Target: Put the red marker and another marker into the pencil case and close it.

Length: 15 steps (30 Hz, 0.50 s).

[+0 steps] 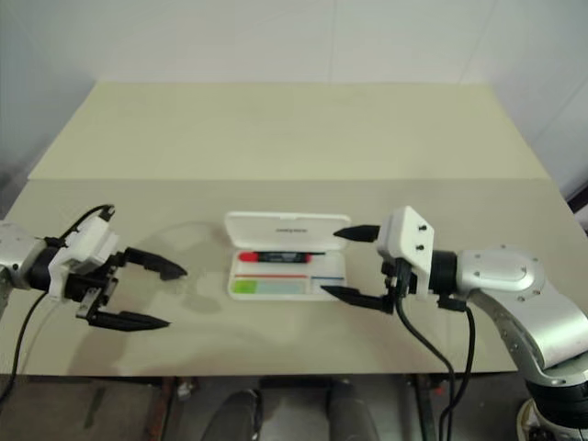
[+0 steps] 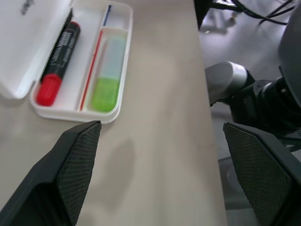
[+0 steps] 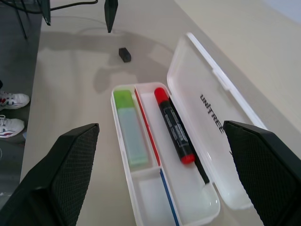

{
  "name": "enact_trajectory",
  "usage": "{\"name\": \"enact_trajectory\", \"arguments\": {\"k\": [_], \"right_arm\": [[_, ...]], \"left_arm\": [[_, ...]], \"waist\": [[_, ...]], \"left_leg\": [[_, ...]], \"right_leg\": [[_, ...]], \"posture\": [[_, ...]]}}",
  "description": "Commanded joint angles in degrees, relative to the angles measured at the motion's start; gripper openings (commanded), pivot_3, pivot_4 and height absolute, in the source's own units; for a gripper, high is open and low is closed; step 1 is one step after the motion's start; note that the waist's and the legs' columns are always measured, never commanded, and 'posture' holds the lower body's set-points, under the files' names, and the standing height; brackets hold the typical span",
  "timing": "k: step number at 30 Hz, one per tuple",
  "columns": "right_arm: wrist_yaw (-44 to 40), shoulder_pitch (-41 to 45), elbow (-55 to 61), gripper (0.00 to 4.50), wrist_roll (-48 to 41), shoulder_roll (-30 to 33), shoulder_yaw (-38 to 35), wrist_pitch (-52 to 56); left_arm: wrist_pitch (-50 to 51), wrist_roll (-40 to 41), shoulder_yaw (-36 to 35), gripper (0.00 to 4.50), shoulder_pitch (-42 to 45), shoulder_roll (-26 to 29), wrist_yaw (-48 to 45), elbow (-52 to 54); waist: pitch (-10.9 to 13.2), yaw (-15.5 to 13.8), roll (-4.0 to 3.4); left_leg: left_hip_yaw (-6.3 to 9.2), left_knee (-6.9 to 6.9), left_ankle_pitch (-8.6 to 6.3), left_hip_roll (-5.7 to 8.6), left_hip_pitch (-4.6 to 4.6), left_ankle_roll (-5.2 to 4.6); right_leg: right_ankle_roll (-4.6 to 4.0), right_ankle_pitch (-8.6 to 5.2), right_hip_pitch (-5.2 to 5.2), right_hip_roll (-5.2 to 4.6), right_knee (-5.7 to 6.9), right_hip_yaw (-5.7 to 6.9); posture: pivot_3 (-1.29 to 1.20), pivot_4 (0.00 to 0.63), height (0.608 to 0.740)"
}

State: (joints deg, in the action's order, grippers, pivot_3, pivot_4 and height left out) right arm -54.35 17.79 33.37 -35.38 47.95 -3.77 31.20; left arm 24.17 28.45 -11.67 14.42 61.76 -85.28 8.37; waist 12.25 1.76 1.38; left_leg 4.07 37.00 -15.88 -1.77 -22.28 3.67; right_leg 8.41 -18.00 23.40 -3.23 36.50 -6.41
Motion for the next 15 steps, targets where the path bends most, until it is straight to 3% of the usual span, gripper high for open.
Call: {"name": "enact_trajectory", "arguments": {"k": [1, 15], "right_arm": [[-0.52, 0.77, 0.6, 4.5, -0.9, -0.54, -0.82, -1.39], [1.33, 1.72, 2.19, 4.5, -0.89, -2.54, -1.25, -1.62]], "left_arm": [[-4.98, -3.0, -3.14, 4.46, -1.66, 1.15, 1.69, -4.18], [-34.02, -19.81, 4.51, 4.46, 6.23, -1.43, 9.51, -34.96]], "waist": [[0.0, 0.0, 0.0], [0.0, -0.04, 0.0]], "left_leg": [[0.0, -0.01, 0.0, 0.0, 0.0, 0.0], [-0.02, -0.07, 0.0, 0.0, -0.02, 0.0]], "right_leg": [[0.0, 0.0, 0.01, 0.0, 0.0, 0.0], [-0.03, -0.01, 0.07, -0.01, 0.0, 0.03]], "posture": [[0.0, 0.15, 0.74], [0.0, 0.15, 0.74]]}}
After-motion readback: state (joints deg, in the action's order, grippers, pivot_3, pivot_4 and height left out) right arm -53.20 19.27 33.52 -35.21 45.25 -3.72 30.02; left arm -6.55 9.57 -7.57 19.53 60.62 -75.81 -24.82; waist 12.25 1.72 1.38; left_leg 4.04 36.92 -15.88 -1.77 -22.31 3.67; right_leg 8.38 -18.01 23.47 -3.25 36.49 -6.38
